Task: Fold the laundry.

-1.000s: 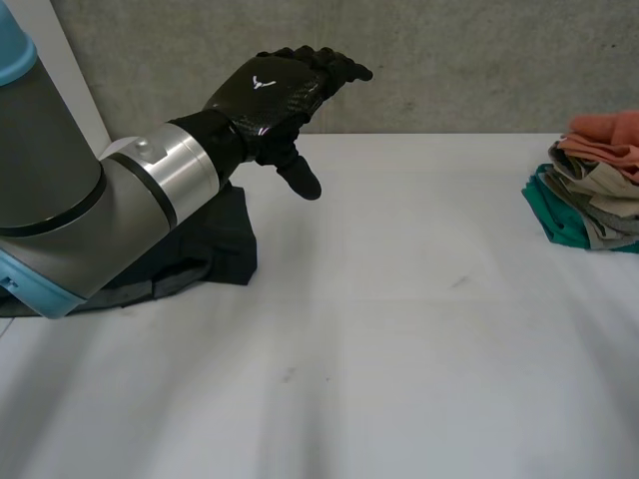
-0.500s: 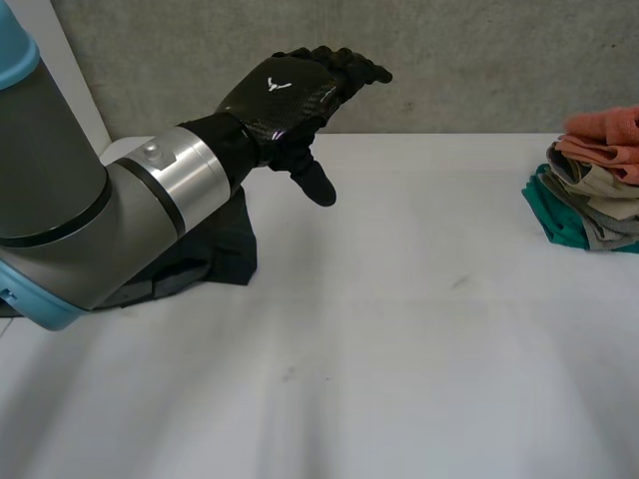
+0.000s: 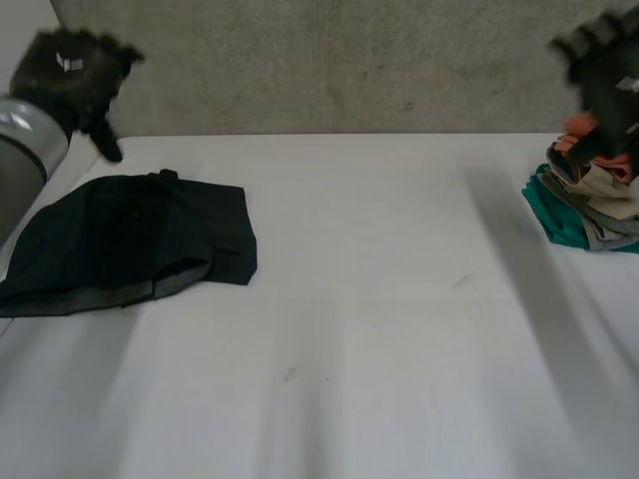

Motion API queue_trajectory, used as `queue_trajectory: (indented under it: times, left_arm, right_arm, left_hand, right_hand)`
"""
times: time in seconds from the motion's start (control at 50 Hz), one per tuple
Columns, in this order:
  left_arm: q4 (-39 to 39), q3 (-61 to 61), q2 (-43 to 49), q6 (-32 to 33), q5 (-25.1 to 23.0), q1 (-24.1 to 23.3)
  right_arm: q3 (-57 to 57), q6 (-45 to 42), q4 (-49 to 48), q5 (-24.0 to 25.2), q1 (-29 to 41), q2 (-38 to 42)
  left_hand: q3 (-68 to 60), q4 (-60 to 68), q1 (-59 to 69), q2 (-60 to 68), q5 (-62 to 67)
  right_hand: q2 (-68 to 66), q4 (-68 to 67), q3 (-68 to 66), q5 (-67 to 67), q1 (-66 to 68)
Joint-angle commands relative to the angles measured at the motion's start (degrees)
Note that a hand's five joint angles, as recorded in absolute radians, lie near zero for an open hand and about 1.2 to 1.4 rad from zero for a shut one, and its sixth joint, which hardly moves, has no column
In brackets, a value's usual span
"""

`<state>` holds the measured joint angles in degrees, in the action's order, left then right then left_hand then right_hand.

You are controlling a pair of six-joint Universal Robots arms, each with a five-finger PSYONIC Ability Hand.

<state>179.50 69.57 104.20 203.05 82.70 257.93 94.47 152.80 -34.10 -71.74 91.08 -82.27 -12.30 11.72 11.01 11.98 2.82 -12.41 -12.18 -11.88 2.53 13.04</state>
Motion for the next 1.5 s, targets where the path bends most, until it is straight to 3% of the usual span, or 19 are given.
queue_trajectory:
  times: [0.02, 0.14, 0.3, 0.32, 0.38, 0.4, 0.42, 0.54, 0.7, 0.78, 0.92, 1.0, 1.1, 1.14, 1.22, 1.32, 1.4, 1.5]
  left_arm:
    - [3.3, -0.1, 17.8, 16.6, -10.2, 10.1]
    - [3.9, -8.9, 30.7, 17.0, -21.4, 12.8]
    - [6.6, -19.4, 43.6, 17.2, -22.8, 13.7]
    - [6.9, -20.0, 44.3, 17.3, -22.8, 13.7]
    - [8.1, -20.5, 45.4, 17.6, -22.3, 12.8]
    - [9.5, -20.4, 44.6, 16.6, -21.5, 12.2]
    - [10.2, -20.3, 43.7, 16.2, -21.2, 11.9]
    - [15.1, -14.5, 29.1, 7.1, -14.2, 5.2]
    - [17.2, -8.7, 13.4, -18.7, -3.2, -5.6]
    - [16.9, -8.8, 12.7, -26.2, 3.7, -9.5]
    - [16.9, -8.7, 13.5, -32.3, 15.6, -15.3]
    - [16.3, -6.0, 16.4, -36.6, 17.0, -18.2]
    - [14.4, 1.1, 19.4, -37.9, 17.1, -22.2]
    - [13.3, 5.0, 19.9, -37.8, 17.4, -22.8]
    - [12.1, 10.8, 18.5, -37.8, 18.0, -22.8]
    - [12.2, 17.6, 7.9, -37.5, 19.8, -22.6]
    - [12.8, 22.3, -0.5, -33.4, 19.5, -22.3]
    - [13.9, 24.2, -7.3, -20.3, 18.1, -21.2]
  right_arm:
    - [11.2, -5.2, 4.7, 1.1, 5.3, 3.0]
    - [14.4, -8.7, 5.5, 0.9, 8.8, 6.2]
    - [16.9, -8.9, 5.4, 1.2, 8.7, 6.3]
    - [17.1, -8.9, 5.4, 1.2, 8.7, 6.3]
    - [17.3, -9.0, 5.4, 1.1, 8.7, 6.3]
    - [17.3, -9.1, 5.4, 0.8, 8.7, 6.3]
    - [17.3, -9.0, 5.4, 0.9, 8.7, 6.3]
    - [17.3, -9.0, 5.3, 1.1, 8.5, 6.2]
    - [17.4, -8.5, 5.4, 1.3, 8.5, 6.2]
    - [18.1, -8.5, 5.4, 1.5, 8.4, 6.2]
    - [18.1, -8.3, 5.4, 1.4, 8.4, 6.1]
    - [18.0, -8.3, 5.4, 1.3, 8.4, 6.0]
    - [17.5, -8.0, 5.4, 0.4, 8.1, 5.9]
    - [17.3, -8.0, 5.4, 0.0, 8.0, 5.8]
    - [17.2, -6.2, 5.6, -1.1, 7.4, 5.5]
    - [15.8, -2.1, 9.2, -4.3, 7.4, 5.1]
    - [13.8, 2.0, 15.8, -4.9, 7.4, 4.5]
    - [10.0, 8.4, 27.7, -5.1, 7.7, 4.1]
  left_hand:
    - [2.3, -1.7, -1.0, -2.0, -2.8]
    - [2.1, -1.5, -0.8, -1.8, -2.6]
    - [-0.8, 1.3, 2.0, 1.1, 0.2]
    - [-4.4, 5.0, 5.7, 4.8, 3.9]
    - [-59.0, 59.5, 60.3, 59.3, 58.4]
    - [-67.6, 68.2, 68.9, 67.9, 67.1]
    - [-67.7, 68.3, 69.0, 68.0, 67.2]
    - [-67.7, 68.3, 69.0, 68.0, 67.2]
    - [-67.7, 68.3, 69.0, 68.0, 67.2]
    - [-67.7, 68.3, 69.0, 68.0, 67.2]
    - [-67.7, 68.3, 69.0, 68.0, 67.2]
    - [-67.7, 68.3, 69.0, 68.0, 67.2]
    - [-67.2, 67.8, 68.5, 67.5, 66.7]
    - [-52.7, 53.2, 54.0, 53.0, 52.2]
    - [-35.3, 35.9, 36.6, 35.6, 34.8]
    - [-26.7, 27.3, 28.0, 27.0, 26.2]
    - [-21.3, 21.9, 22.6, 21.6, 20.8]
    - [-2.3, 2.9, 3.6, 2.6, 1.8]
  right_hand:
    - [2.4, 2.2, 1.9, -2.5, -3.0]
    - [2.4, 2.2, 1.9, -2.5, -3.0]
    - [2.4, 2.2, 1.9, -2.5, -3.0]
    - [2.4, 2.2, 1.9, -2.5, -3.0]
    - [2.4, 2.2, 1.9, -2.5, -3.0]
    - [2.4, 2.2, 1.9, -2.5, -3.0]
    - [2.4, 2.2, 1.9, -2.5, -3.0]
    - [2.4, 2.2, 1.9, -2.5, -3.0]
    - [2.4, 2.2, 1.9, -2.5, -3.0]
    - [2.4, 2.2, 1.9, -2.5, -3.0]
    - [2.4, 2.2, 1.9, -2.5, -3.0]
    - [2.4, 2.2, 1.9, -2.5, -3.0]
    - [2.4, 2.2, 1.9, -2.5, -3.0]
    - [2.4, 2.2, 1.9, -2.5, -3.0]
    - [2.4, 2.2, 1.9, -2.5, -3.0]
    - [2.4, 2.2, 1.9, -2.5, -3.0]
    - [2.4, 2.2, 1.9, -2.5, -3.0]
    - [2.4, 2.2, 1.9, -2.5, -3.0]
